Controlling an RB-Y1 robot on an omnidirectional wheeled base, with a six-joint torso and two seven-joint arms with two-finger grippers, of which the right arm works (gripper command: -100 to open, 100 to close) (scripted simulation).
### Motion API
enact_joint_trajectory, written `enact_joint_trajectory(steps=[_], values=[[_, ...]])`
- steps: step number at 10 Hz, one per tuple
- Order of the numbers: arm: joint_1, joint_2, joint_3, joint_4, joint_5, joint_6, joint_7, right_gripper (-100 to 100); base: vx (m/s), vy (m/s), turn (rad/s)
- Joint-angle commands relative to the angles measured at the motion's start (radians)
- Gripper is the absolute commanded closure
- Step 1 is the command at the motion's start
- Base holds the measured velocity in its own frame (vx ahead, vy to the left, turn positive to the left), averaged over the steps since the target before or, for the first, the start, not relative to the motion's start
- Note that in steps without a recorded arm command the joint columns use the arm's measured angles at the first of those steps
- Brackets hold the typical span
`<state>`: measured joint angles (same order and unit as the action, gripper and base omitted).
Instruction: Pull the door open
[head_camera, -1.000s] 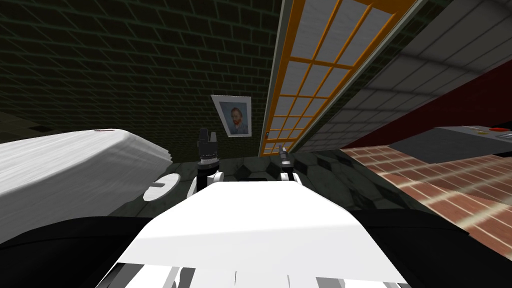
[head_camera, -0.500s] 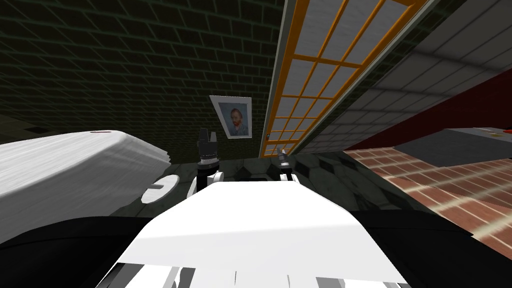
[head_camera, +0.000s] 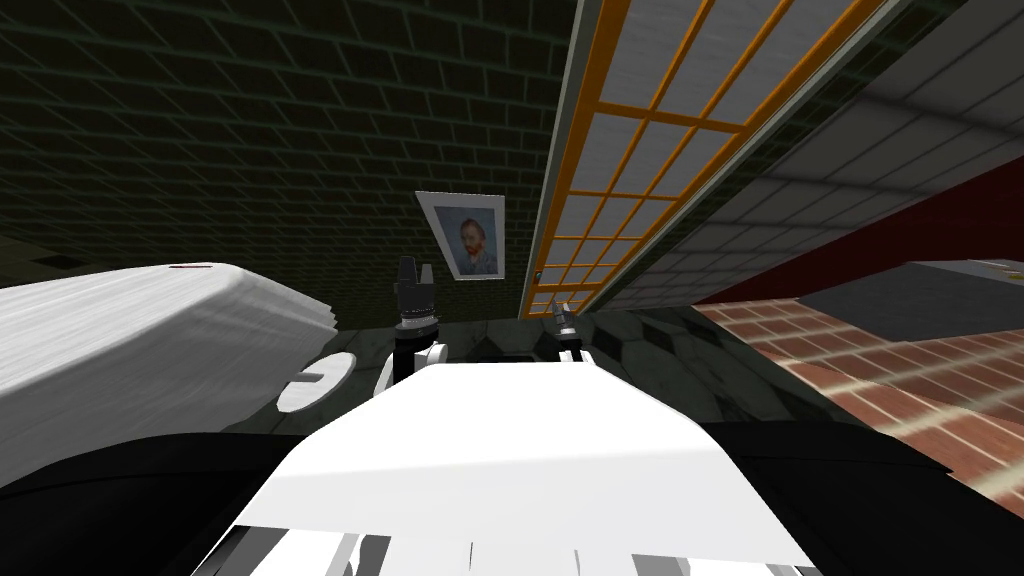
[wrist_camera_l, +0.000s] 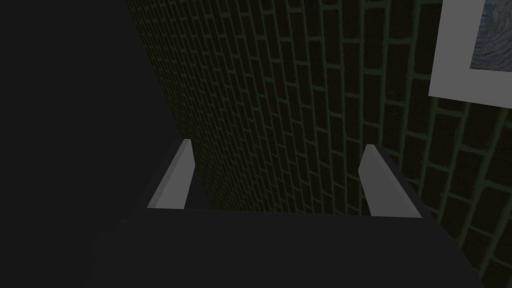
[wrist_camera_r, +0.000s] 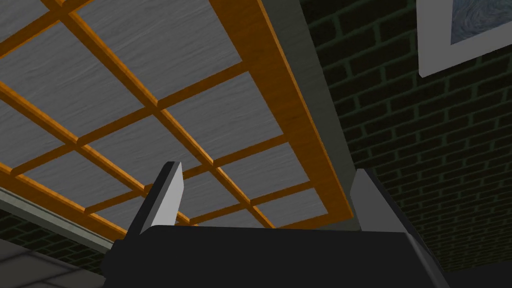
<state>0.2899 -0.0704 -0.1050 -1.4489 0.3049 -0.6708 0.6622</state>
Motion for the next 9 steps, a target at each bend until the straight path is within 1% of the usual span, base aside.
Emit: enact_joint_trajectory(steps=[1,9], values=[[-0.009,0.004,-0.006,0.036,0.01,-0.012,0.036,-100,0.097,-0.013,0.016],[-0.045,0.03,-0.036,0.202,0.057,-0.067,0.193,-100,0.098,-0.015,0.017]])
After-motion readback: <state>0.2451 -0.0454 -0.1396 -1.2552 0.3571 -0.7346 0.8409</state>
